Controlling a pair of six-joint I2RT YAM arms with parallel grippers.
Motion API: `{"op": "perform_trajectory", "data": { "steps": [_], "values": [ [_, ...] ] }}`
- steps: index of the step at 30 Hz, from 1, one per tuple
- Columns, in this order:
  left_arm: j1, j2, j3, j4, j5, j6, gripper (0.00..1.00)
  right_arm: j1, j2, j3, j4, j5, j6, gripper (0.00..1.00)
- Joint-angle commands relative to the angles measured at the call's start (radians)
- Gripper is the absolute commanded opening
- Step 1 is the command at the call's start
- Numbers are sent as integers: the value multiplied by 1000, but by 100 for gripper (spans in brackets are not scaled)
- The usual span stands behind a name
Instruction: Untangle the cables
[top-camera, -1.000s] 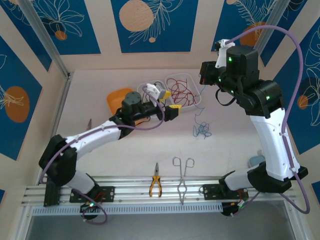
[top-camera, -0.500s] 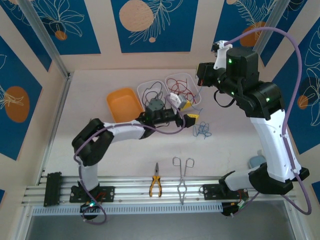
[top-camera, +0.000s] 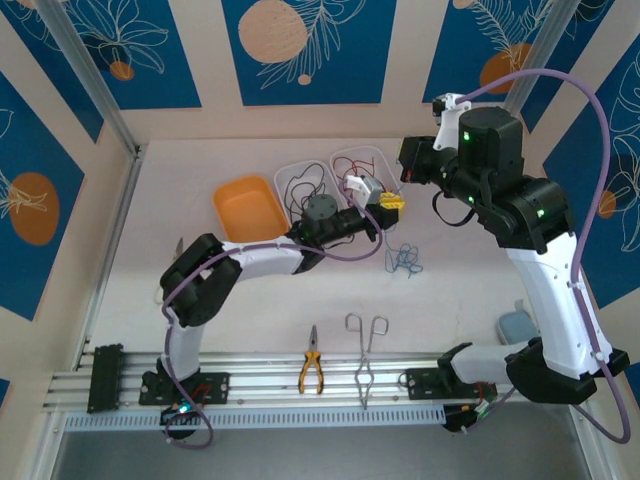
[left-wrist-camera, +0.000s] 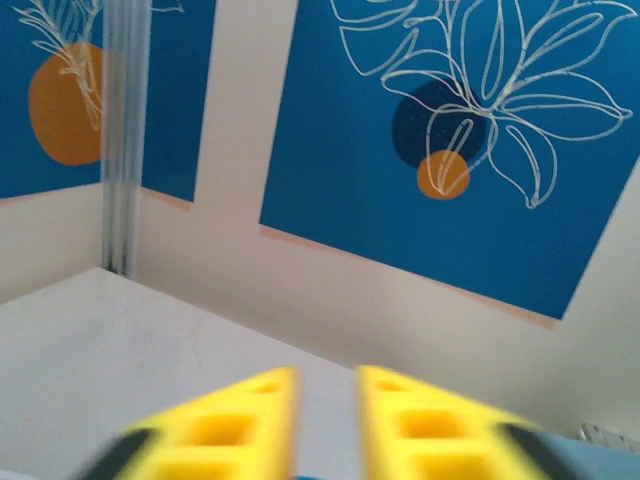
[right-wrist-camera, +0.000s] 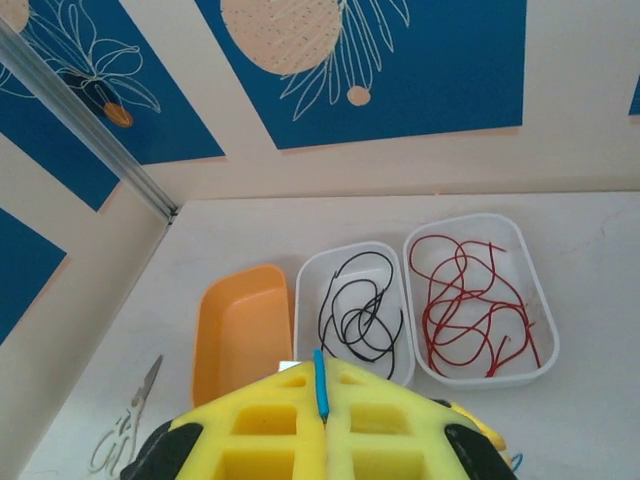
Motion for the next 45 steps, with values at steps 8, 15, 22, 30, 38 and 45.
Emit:
{"op": "perform_trajectory", "data": {
  "steps": [8,15,22,30,38,45],
  "values": [
    [5,-247,-48,-248,-16,-33,0,-288,-143,-374,-14,-66,157,35],
    [12,-378,-95,-466,-24,-24,0,-446,-185,-730,52,-183,212,44],
    [18,-435,-93,-568,-39,-6,0,-457,-141,-1033,300,-409,273,43],
    [21,-469,-89,-622,-73,15,0,-317,0,-1113,356,-326,334,44],
    [22,-485,-99,-642,-93,20,0,-202,204,-1052,367,-240,399,44],
    [26,-512,-102,-677,-117,44,0,-122,331,-986,343,-190,404,43]
  ]
}}
